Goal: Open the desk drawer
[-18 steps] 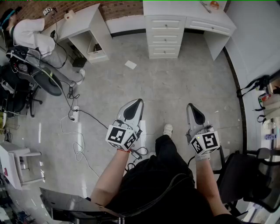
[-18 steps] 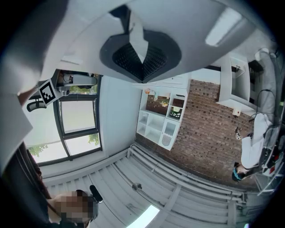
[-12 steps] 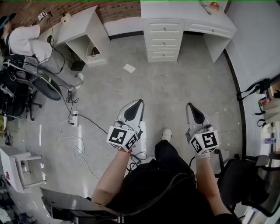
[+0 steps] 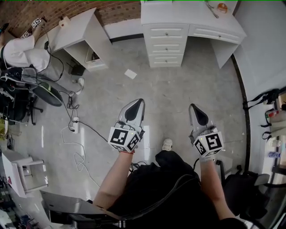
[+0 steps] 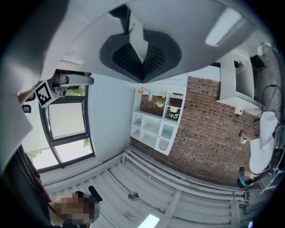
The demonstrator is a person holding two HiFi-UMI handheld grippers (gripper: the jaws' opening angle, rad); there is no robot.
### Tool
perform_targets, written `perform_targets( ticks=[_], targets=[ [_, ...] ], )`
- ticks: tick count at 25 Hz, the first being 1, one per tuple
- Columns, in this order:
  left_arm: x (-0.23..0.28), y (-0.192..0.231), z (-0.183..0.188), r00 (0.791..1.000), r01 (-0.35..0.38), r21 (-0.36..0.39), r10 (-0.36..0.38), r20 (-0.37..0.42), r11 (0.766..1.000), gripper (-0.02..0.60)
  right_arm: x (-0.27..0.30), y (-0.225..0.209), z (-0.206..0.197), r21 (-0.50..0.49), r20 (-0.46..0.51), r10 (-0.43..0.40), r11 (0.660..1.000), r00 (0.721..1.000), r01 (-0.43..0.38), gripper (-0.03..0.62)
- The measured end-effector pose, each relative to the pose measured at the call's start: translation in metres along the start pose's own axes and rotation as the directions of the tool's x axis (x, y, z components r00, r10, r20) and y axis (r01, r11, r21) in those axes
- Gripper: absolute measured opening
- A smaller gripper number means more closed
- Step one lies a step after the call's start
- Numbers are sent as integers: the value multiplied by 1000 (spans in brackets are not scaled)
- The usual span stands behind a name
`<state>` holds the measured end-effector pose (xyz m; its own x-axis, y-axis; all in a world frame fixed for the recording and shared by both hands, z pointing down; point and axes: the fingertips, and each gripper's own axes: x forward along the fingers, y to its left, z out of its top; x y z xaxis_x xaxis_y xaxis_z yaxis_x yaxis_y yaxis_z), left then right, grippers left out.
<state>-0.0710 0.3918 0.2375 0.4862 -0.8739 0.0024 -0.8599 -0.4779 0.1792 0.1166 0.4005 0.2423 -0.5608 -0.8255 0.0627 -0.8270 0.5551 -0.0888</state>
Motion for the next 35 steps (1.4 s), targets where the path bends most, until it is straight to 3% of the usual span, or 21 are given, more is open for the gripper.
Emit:
perform_targets(
  ticks=[7,15,22,35],
  targets=[
    [52,7,2,999,-37,18,37,24,999,2,33,-51,4,11,17,17,1000,1000,-17,2],
    [81,29,-5,997,-74,-3,74,-6,997,2,53,-83,2,42,2,-2,999,1000,2,2],
    [131,56,-18,998,-51,-9,50,-33,999,2,97,-113,-7,62,-20,-29,998,999,30,2],
    [254,150,4,999,-1,-17,0,-41,1000,2,237,-158,9,74,-39,-31,997,999,34,2]
  ],
)
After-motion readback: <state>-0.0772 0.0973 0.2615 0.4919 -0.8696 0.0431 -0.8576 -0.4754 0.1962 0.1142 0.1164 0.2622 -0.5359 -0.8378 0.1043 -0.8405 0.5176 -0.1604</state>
